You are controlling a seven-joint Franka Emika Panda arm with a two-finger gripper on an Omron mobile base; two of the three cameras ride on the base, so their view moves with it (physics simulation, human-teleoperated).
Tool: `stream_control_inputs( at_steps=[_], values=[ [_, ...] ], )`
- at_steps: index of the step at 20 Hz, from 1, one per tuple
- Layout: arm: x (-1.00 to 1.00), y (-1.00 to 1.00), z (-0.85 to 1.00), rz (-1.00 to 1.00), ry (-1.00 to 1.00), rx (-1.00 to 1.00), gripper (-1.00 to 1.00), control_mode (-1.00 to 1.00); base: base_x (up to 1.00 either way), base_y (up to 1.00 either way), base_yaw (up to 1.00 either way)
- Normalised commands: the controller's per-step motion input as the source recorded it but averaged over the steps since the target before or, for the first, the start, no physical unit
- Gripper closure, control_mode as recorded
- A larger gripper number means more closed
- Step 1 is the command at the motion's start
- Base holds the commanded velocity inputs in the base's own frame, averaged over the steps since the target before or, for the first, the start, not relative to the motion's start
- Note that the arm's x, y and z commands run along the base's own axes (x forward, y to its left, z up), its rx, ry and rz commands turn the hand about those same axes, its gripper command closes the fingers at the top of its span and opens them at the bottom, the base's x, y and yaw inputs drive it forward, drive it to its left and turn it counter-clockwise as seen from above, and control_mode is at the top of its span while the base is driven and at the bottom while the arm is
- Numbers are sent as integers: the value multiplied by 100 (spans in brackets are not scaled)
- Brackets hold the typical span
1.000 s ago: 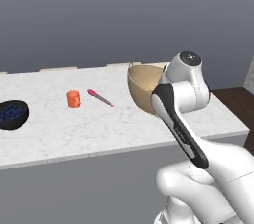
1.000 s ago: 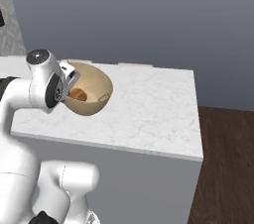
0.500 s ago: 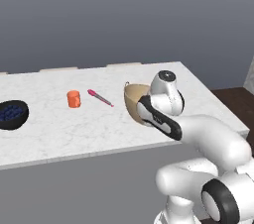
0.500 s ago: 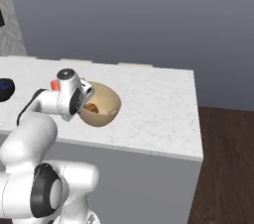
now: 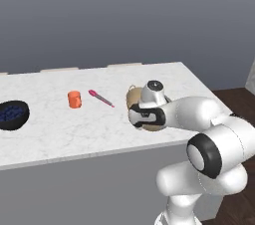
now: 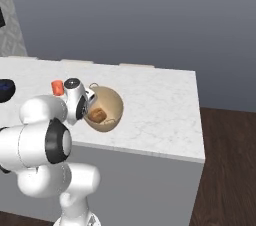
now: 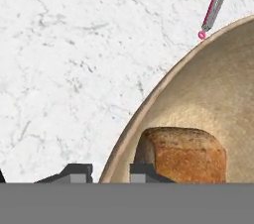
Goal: Open the cabinet, pick up the bread from the cabinet and place it in the basket. Then move the basket to the dining counter.
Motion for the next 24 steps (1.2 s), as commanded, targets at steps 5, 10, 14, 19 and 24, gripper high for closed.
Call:
stream_control_inputs(
  at_steps=[5,10,14,19,24],
  values=[
    [8,-2,-20,-1,0,5,-100,-100,0,0,0],
    [-15,-14,69,-3,0,10,-100,-100,0,0,0],
    [-42,-2,98,-7,0,0,-100,-100,0,0,0],
    [-65,2,99,-3,-2,0,-100,-100,0,0,0],
    [-51,12,74,-1,-1,-1,-100,-100,0,0,0]
  ],
)
